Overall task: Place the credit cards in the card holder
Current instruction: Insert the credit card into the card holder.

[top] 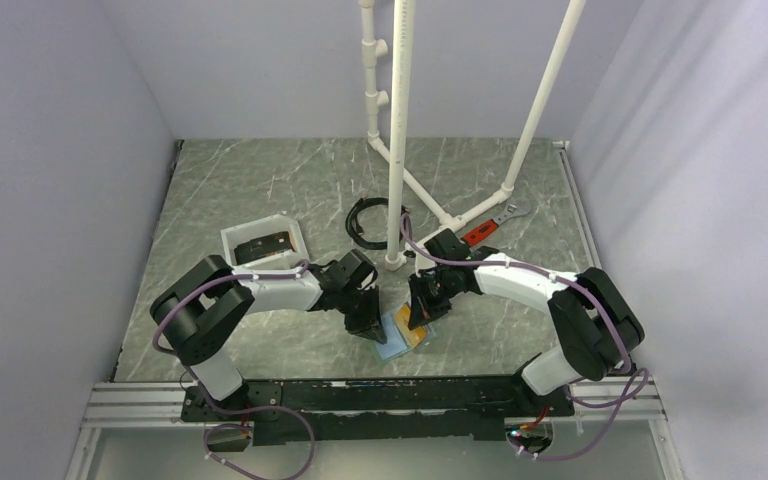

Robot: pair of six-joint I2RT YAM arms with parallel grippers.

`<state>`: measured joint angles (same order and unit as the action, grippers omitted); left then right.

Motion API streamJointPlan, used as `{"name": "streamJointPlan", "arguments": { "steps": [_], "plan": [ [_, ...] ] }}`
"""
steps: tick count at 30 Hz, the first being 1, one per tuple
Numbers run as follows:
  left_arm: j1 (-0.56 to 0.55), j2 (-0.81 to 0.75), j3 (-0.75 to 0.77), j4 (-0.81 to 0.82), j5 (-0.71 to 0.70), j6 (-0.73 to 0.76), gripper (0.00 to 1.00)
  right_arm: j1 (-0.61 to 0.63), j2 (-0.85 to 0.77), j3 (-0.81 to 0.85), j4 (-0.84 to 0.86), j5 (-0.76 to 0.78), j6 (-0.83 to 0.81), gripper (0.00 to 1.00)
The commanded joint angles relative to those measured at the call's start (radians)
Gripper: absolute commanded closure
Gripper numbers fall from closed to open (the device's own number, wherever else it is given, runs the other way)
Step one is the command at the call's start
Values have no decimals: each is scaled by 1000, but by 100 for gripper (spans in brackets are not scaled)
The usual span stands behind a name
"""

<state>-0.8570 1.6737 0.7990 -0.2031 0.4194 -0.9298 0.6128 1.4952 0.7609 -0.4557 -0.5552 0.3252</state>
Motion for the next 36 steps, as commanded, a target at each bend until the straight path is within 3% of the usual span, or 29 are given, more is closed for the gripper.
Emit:
{"name": "streamJointPlan", "arguments": {
  "steps": [1, 4, 13, 36],
  "plan": [
    [-2, -15, -17, -135, -115, 31, 93, 23, 2, 57, -72, 107, 9, 100],
    [-2, -27, -32, -130, -114, 27, 93, 36, 0, 69, -84, 120, 12, 100],
    [-3, -9, -53, -84, -93, 19, 93, 45, 56, 18, 67, -62, 17, 100],
    [-11, -17, -61, -103, -107, 29, 93, 32, 139, -57, 387, -159, 14, 100]
  ]
}}
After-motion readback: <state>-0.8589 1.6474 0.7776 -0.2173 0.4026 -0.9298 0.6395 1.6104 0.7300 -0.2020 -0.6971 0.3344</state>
